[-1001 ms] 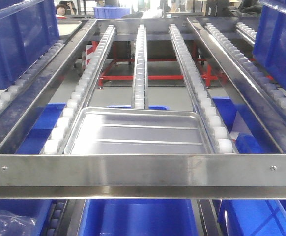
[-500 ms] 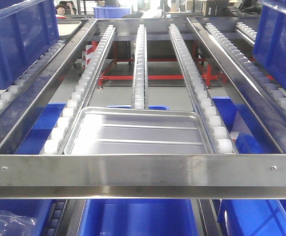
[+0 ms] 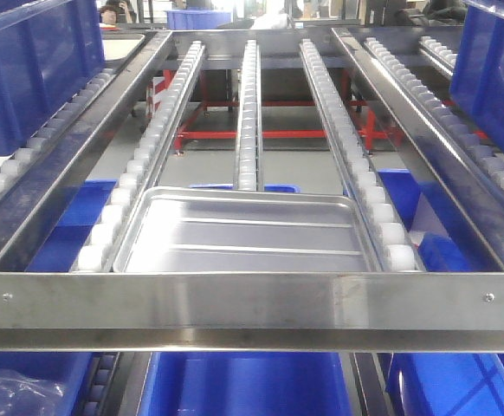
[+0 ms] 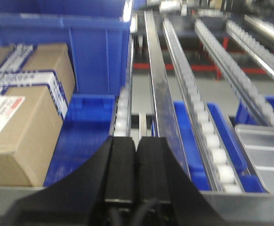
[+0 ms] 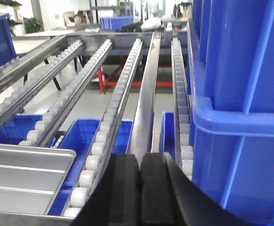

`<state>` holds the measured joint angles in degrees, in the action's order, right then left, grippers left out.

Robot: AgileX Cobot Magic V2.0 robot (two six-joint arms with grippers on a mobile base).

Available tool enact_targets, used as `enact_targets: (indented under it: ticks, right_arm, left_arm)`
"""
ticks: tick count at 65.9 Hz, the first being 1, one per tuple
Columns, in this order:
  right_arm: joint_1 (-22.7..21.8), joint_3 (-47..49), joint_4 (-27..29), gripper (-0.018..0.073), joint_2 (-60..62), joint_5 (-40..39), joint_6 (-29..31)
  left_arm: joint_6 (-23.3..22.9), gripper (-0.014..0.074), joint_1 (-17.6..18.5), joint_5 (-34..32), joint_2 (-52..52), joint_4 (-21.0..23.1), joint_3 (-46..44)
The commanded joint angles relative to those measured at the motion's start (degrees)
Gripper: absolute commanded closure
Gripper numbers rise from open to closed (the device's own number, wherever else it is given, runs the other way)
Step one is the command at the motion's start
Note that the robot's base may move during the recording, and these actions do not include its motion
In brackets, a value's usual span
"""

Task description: Grab silver tray and stack on right shelf

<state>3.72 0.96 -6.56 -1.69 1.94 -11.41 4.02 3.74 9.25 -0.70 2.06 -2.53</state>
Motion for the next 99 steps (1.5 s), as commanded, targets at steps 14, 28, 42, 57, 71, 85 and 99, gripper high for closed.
enact_targets:
  ticks: [14, 28, 42, 57, 71, 85, 99]
  right_arm:
    - [-0.15, 15.37, -0.78, 0.0507, -18.57, 7.86, 0.91]
    - [2.93, 23.24, -0.73, 0.0507, -33.09, 13.7, 1.73]
    - [10.71, 25.89, 2.53, 0.0507, -42.49, 13.41, 1.59]
    - [15.26, 26.0, 9.13, 0.0507, -49.43, 10.22, 0.99]
    - [15.34, 32.42, 9.52, 0.0502, -57.92, 16.01, -0.36]
    - [15.34, 43.36, 9.52, 0.0501, -70.86, 21.77, -8.45]
    - [15.34, 53.35, 9.42, 0.0501, -81.54, 25.19, -13.93]
  left_arm:
    - [-0.54, 0.0678, -0.12, 7.9, 8.41, 0.2, -10.77]
    - [-0.01, 0.0678, -0.12, 11.13, 23.48, 0.2, -18.15]
    - [-0.01, 0.0678, -0.12, 9.4, 37.46, 6.2, -20.82]
    - [-0.01, 0.0678, -0.01, 8.12, 46.5, 23.94, -21.18]
    - [1.08, 0.0681, 4.93, 12.21, 53.96, 22.87, -27.78]
    - [-4.02, 0.069, 13.66, 15.35, 65.9, 14.51, -37.54]
    - [-30.33, 0.0689, 21.08, 19.9, 78.8, -8.94, -49.3]
